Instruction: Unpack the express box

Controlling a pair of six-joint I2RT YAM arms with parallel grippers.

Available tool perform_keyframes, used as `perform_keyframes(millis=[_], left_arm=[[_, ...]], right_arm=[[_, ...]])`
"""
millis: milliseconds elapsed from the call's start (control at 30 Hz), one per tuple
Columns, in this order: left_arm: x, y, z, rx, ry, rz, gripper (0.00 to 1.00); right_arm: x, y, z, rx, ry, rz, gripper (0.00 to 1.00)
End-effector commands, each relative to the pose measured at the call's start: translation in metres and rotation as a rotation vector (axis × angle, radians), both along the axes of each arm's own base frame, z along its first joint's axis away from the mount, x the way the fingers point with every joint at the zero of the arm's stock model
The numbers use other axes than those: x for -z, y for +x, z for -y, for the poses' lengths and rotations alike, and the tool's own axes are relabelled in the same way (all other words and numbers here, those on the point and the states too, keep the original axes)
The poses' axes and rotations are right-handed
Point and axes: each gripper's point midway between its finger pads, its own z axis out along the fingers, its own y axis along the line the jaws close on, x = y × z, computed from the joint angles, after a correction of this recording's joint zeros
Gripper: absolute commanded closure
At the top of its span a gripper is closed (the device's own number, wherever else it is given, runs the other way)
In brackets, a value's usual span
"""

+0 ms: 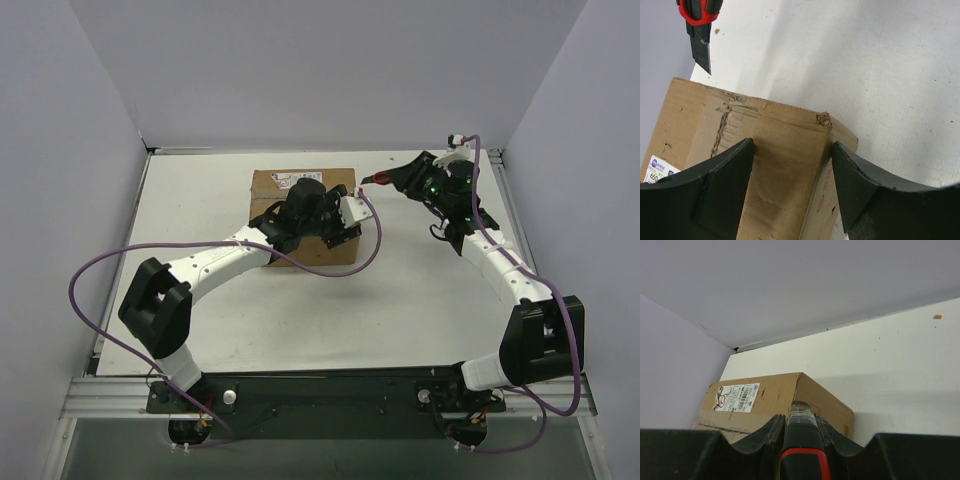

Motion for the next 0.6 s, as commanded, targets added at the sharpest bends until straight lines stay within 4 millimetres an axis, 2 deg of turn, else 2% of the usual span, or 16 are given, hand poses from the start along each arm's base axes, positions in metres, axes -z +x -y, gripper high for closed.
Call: perform_keyframes(millis=[0,567], left_arm=[[0.022,-0.014,0.006,0.036,0.016,-0.106,0.28],[0.024,-0.013,0.007,0.027,0.014,-0.105,0.28]], right_arm=[[-0.048,-0.001,-0.01,-0.036,0.042,0.118,1.0],[-0.026,-0.012,-0.019,-0.071,0.035,0.041,1.0]])
